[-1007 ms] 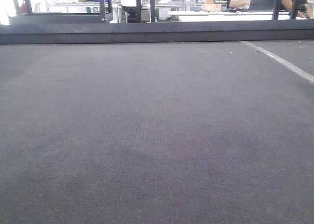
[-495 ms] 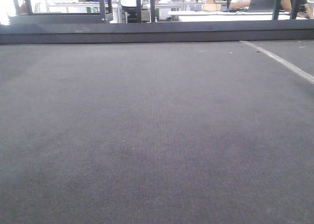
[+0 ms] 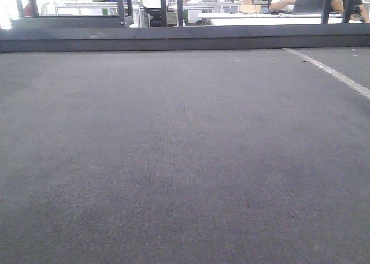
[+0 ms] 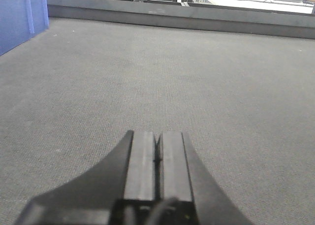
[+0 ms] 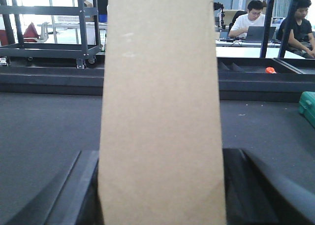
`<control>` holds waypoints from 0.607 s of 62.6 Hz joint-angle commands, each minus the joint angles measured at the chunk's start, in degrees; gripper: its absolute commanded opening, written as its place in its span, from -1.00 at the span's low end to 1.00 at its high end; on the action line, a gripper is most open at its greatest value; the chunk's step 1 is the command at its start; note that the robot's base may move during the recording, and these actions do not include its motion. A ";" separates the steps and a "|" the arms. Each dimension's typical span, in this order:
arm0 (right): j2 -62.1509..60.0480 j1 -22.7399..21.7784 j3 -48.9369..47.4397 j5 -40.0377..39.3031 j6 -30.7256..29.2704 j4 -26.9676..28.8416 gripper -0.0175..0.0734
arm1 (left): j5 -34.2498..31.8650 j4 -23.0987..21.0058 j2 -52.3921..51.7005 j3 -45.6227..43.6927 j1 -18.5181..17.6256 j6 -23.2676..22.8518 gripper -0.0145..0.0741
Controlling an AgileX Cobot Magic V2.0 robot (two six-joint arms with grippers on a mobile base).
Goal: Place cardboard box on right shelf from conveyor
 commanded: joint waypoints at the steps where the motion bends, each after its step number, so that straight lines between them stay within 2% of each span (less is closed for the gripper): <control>1: 0.62 -0.33 -1.70 -5.44 -0.53 -0.87 0.31 | -4.65 -0.27 -0.57 -0.16 -0.04 -0.29 -0.94; 38: 0.62 -0.33 -1.70 -7.96 -0.53 -0.87 0.29 | -4.65 -0.27 -0.57 -0.16 -0.04 -0.29 -0.94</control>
